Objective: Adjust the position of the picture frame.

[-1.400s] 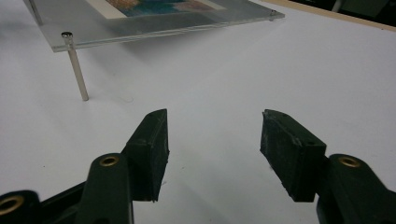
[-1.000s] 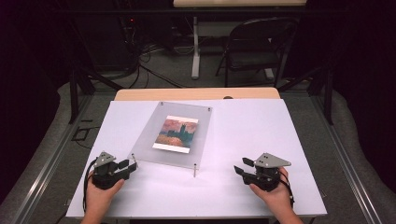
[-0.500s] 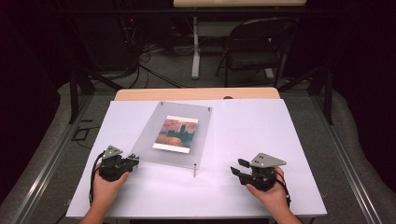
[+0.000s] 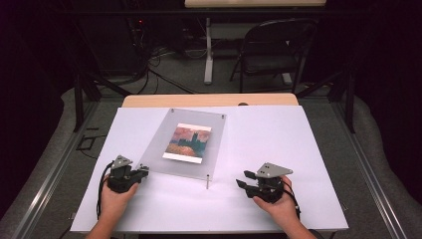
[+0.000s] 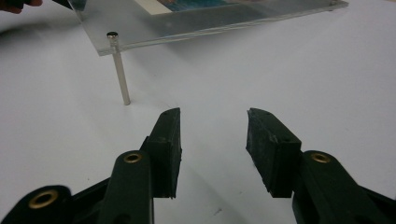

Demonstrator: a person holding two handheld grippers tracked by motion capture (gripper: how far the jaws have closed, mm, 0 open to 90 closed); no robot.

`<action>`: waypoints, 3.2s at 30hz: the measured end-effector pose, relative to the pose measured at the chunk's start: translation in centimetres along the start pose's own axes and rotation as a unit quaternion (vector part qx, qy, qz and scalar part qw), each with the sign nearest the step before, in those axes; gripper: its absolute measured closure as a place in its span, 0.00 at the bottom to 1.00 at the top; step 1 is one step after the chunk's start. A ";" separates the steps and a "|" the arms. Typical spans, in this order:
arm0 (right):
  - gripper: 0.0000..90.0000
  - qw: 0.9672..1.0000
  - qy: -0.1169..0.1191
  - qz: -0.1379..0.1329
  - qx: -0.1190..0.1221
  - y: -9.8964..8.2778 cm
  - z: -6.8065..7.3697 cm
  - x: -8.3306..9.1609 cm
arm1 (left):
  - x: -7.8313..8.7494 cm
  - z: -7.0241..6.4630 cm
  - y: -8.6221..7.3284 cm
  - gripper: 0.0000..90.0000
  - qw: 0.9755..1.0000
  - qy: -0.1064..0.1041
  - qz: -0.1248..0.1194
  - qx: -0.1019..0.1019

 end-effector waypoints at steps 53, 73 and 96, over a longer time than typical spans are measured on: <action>0.94 0.995 0.088 0.006 -0.040 2.3 4.0 -5.2 | 2.3 -4.7 3.8 0.95 0.996 -0.057 -0.066 -0.014; 0.95 0.995 0.030 0.003 -0.091 2.1 -1.7 -2.9 | 0.5 -9.2 7.2 0.95 0.991 -0.095 -0.083 -0.055; 0.95 0.995 -0.001 -0.010 -0.100 2.3 -3.9 -3.2 | -2.5 -8.8 7.8 0.94 0.992 -0.092 -0.076 -0.034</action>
Point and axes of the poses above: each handheld gripper's, and its own axes: x roughly backward along the jaws, y roughly out of its top, z roughly to its left, the point moved 9 cm from there along -x, roughly forward along the jaws, and after that the axes turned 13 degrees about -x, right-handed, at the moved point
